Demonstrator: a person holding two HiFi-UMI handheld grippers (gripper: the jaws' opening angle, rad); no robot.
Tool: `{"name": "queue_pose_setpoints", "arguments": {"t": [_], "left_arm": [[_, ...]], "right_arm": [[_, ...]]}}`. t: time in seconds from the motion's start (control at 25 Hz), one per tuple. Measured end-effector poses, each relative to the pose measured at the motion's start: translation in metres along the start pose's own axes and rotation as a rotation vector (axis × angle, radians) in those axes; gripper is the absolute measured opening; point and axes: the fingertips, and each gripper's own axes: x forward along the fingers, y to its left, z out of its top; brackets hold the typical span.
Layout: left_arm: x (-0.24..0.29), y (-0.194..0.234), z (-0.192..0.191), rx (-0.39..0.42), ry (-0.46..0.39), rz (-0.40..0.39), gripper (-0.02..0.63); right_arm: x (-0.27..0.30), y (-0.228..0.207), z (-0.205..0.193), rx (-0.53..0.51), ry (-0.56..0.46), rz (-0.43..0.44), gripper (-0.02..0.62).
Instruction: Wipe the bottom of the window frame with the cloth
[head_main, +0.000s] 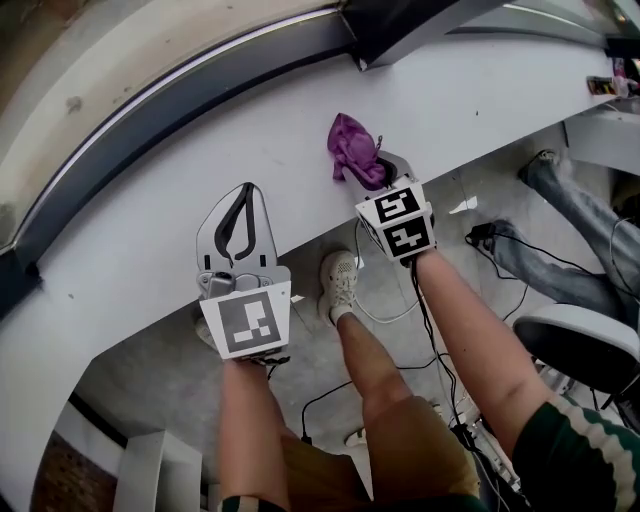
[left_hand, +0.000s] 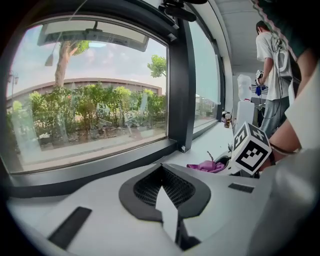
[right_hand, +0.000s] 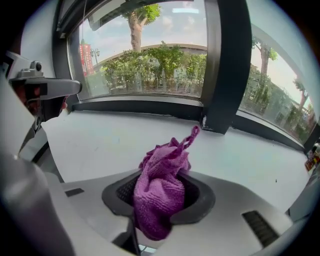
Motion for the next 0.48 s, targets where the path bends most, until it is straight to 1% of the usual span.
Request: {"name": "queue_pose_setpoints", "arguments": {"t": [0.12, 0.24, 0.48], "left_arm": [[-0.012, 0.018, -0.001, -0.024, -0.005, 0.021, 0.006], [-0.024, 0.034, -0.004, -0.025, -0.01, 0.034, 0.006], [-0.046, 0.062, -0.014, -0.043, -0.006, 0.064, 0.005]], "right_arm": [[0.005, 0.019, 0.007, -0.019, 0.001, 0.015, 0.15], [0.009, 0.041, 0.012, -0.039, 0.005, 0.04, 0.15], [0.015, 0.075, 0.021, -0.065, -0.006, 0.05, 0.15]]}}
